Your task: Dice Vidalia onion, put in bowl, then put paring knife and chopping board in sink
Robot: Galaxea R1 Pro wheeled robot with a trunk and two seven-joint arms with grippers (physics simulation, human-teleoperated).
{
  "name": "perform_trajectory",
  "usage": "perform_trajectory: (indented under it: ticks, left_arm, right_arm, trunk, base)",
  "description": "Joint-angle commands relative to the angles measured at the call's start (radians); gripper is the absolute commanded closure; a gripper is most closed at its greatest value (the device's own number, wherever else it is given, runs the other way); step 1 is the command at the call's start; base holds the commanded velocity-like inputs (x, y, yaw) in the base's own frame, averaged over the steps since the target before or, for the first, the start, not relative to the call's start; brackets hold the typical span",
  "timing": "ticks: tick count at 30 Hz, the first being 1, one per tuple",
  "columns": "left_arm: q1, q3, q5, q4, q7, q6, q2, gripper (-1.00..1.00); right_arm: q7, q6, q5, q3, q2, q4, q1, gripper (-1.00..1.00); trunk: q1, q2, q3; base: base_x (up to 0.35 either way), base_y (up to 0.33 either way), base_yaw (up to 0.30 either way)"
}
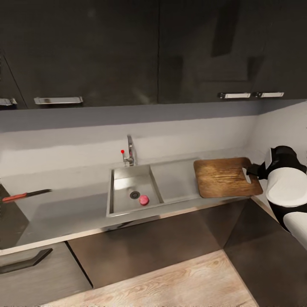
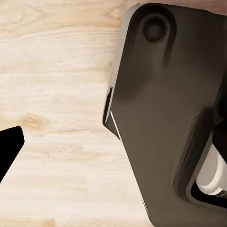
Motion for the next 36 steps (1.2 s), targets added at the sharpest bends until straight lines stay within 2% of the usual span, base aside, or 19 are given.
perform_trajectory:
  ticks: [1,12,17,21,26,36]
  left_arm:
    - [-0.001,0.002,0.003,0.002,-0.001,-0.005,0.000,-1.00]
    - [-0.001,0.002,0.003,0.002,-0.001,-0.005,0.000,-1.00]
    - [-0.001,0.002,0.003,0.002,-0.001,-0.005,0.000,-1.00]
    - [-0.001,0.002,0.003,0.002,-0.001,-0.005,0.000,-1.00]
    - [-0.001,0.002,0.003,0.002,-0.001,-0.005,0.000,-1.00]
    - [-0.001,0.002,0.003,0.002,-0.001,-0.005,0.000,-1.00]
  right_arm:
    - [-0.008,0.004,-0.009,-0.004,0.001,0.000,-0.002,1.00]
    - [-0.004,0.017,-0.008,0.003,0.006,0.003,-0.002,1.00]
    - [-0.004,0.018,-0.008,0.018,0.034,0.012,-0.002,1.00]
    - [-0.005,0.018,-0.007,0.030,0.071,0.025,-0.002,1.00]
    - [-0.006,0.017,-0.006,0.036,0.084,0.040,-0.002,1.00]
    - [-0.007,0.017,-0.007,0.036,0.087,0.107,-0.002,1.00]
  trunk:
    - [0.000,-0.002,-0.002]
    - [0.000,-0.002,-0.002]
    - [0.000,-0.002,-0.002]
    - [0.000,-0.002,-0.002]
    - [0.000,-0.002,-0.002]
    - [0.000,-0.002,-0.002]
  base:
    - [-0.095,0.000,0.000]
    - [-0.092,0.000,0.000]
    - [-0.021,0.035,0.000]
    - [-0.003,0.179,0.034]
    - [0.000,0.277,0.225]
    - [0.000,0.291,0.278]
